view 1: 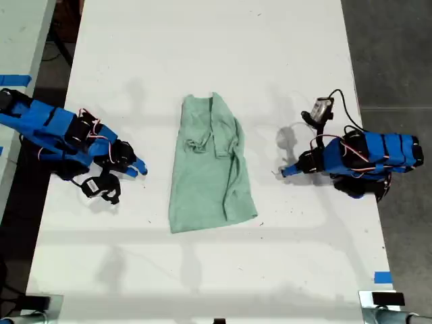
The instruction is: Fold t shirt
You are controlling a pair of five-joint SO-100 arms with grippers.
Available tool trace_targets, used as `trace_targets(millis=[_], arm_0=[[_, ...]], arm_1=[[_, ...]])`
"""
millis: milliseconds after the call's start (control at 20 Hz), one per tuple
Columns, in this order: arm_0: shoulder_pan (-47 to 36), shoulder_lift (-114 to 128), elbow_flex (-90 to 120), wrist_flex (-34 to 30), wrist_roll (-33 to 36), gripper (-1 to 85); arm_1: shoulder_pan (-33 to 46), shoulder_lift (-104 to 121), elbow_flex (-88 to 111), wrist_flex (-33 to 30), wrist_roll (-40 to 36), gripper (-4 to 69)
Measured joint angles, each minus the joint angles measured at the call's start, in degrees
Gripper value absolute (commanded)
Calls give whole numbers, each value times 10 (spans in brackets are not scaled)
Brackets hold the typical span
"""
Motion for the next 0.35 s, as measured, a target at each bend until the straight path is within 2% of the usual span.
trace_targets(millis=[150,350], arm_0=[[0,11,13,-11,0,77],[-1,87,70,-14,0,70]], arm_1=[[30,2,0,-4,-29,52],[29,2,0,-4,-35,43]])
